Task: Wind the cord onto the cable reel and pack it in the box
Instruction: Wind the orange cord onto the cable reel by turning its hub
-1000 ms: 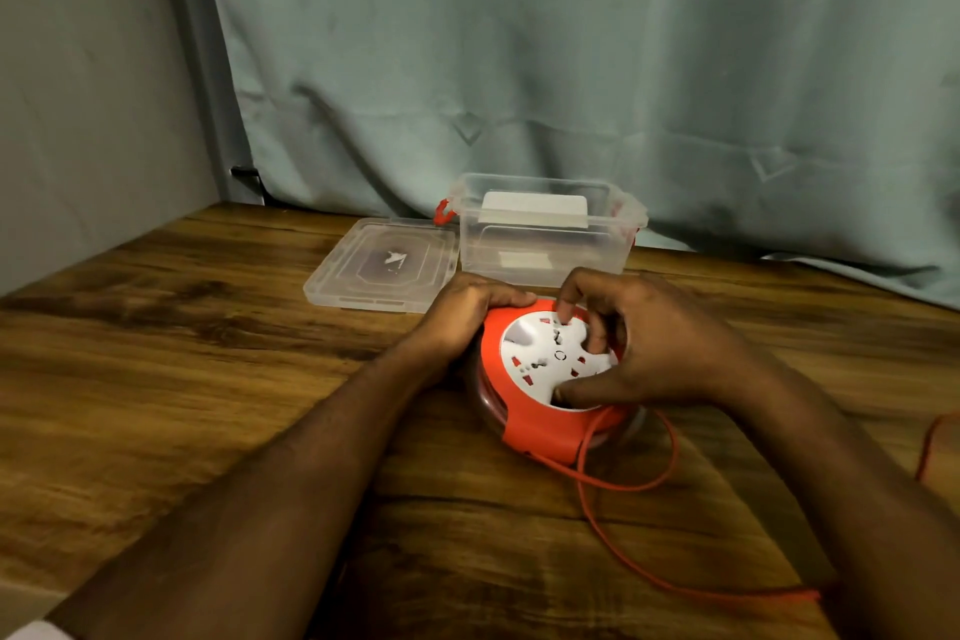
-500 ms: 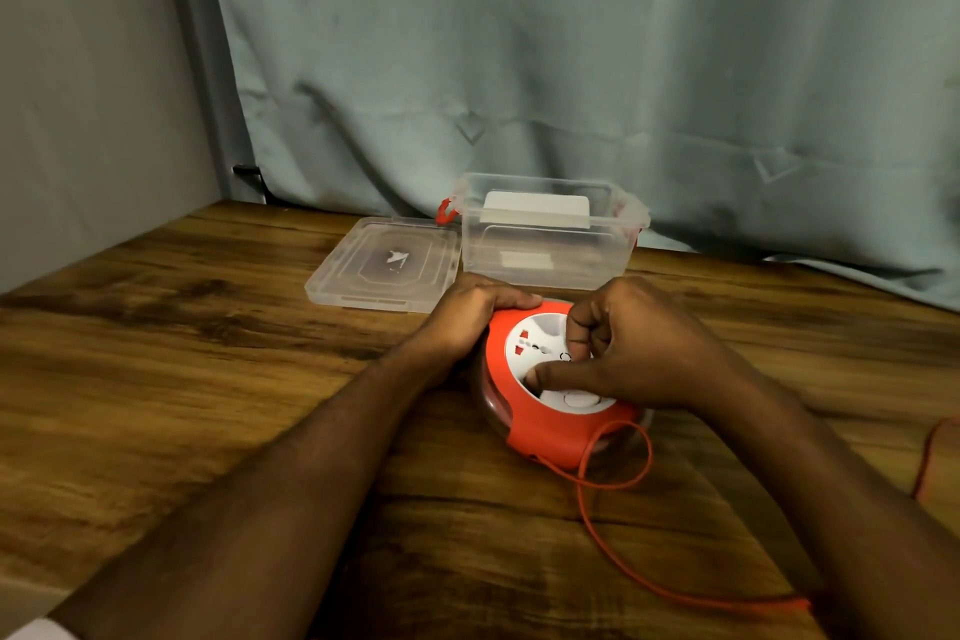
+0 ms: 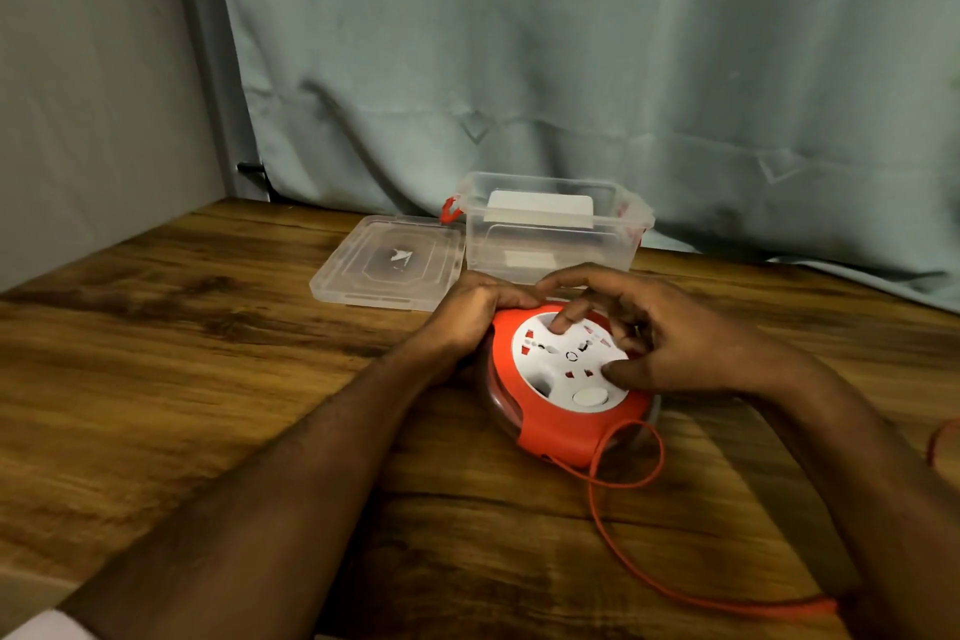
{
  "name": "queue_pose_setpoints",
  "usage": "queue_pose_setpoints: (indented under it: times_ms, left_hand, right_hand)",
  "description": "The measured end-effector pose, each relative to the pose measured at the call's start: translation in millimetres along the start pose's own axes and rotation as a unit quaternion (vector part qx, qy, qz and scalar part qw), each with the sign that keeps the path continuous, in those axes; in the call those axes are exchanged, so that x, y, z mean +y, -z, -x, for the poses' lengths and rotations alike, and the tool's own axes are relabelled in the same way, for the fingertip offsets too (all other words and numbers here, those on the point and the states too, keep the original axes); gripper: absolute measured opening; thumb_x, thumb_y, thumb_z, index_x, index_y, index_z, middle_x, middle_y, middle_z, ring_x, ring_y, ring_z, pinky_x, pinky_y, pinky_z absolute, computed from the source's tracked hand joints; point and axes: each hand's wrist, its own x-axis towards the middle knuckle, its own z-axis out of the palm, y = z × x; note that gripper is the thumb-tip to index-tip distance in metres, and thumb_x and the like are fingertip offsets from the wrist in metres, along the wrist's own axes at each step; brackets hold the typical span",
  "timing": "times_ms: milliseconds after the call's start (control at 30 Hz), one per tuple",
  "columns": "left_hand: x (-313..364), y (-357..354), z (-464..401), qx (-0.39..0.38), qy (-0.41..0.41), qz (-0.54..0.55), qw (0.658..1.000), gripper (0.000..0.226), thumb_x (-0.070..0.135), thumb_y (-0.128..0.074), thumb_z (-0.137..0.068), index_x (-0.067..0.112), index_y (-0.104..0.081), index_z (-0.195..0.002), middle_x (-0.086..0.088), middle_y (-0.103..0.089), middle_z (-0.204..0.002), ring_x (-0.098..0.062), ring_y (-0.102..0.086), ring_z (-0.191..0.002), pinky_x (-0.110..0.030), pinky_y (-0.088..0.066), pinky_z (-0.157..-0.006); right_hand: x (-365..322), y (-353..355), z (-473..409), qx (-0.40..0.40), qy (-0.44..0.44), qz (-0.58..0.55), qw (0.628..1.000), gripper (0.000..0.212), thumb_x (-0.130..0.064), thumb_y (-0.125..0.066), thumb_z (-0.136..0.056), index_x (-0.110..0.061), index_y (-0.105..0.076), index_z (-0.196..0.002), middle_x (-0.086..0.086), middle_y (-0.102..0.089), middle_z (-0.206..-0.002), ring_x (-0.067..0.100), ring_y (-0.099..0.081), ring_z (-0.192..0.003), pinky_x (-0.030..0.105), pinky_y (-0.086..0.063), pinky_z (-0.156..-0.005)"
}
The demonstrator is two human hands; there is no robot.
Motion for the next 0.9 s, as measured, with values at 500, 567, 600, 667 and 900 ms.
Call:
queue_pose_setpoints:
  times_ms: [500, 567, 600, 667, 900]
  left_hand:
    - [-2, 0, -2, 0.003, 0.021, 0.018, 1.0, 0.016, 0.011, -0.073, -0.084, -0.001, -0.079, -0.094, -0.014, -0.079, -0.087, -0.024, -0.076, -0.076, -0.029, -0.059, -0.072]
    - [-1, -1, -2, 0.003, 0.019, 0.025, 0.999, 0.014, 0.009, -0.073, -0.084, -0.001, -0.079, -0.091, -0.015, -0.079, -0.085, -0.025, -0.075, -0.075, -0.03, -0.06, -0.072]
    - [-1, 0, -2, 0.004, 0.02, 0.026, 0.999, 0.013, 0.01, -0.073, -0.084, -0.001, -0.079, -0.09, -0.015, -0.079, -0.084, -0.025, -0.075, -0.074, -0.03, -0.06, -0.071]
    - [-1, -1, -1, 0.011, 0.022, 0.028, 0.999, 0.013, 0.009, -0.074, -0.083, -0.002, -0.079, -0.089, -0.015, -0.079, -0.084, -0.026, -0.075, -0.074, -0.031, -0.061, -0.072]
    - [-2, -3, -2, 0.021, 0.025, 0.038, 0.999, 0.016, 0.006, -0.074, -0.083, -0.006, -0.077, -0.092, -0.021, -0.078, -0.088, -0.03, -0.073, -0.077, -0.034, -0.061, -0.074]
  right_hand:
    - [-14, -5, 4, 0.058, -0.089, 0.064, 0.992, 0.079, -0.053, -0.099, -0.046, -0.039, -0.044, -0.101, -0.011, -0.073, -0.08, 0.012, -0.069, -0.071, 0.043, -0.06, -0.062]
    - [-14, -7, 2, 0.066, -0.094, 0.089, 0.989, 0.07, -0.06, -0.096, -0.045, -0.036, -0.049, -0.091, -0.008, -0.072, -0.074, 0.01, -0.068, -0.067, 0.046, -0.059, -0.06]
    - [-15, -8, 1, 0.071, -0.096, 0.105, 0.987, 0.065, -0.062, -0.094, -0.045, -0.033, -0.052, -0.086, -0.008, -0.072, -0.071, 0.01, -0.067, -0.065, 0.047, -0.058, -0.06]
    - [-15, -11, -1, 0.08, -0.096, 0.132, 0.983, 0.062, -0.068, -0.09, -0.045, -0.026, -0.056, -0.077, -0.008, -0.07, -0.066, 0.01, -0.066, -0.063, 0.046, -0.057, -0.058]
    - [-17, -18, -5, 0.083, -0.105, 0.148, 0.98, 0.057, -0.067, -0.086, -0.053, -0.021, -0.052, -0.06, -0.007, -0.057, -0.052, 0.01, -0.055, -0.053, 0.032, -0.04, -0.05]
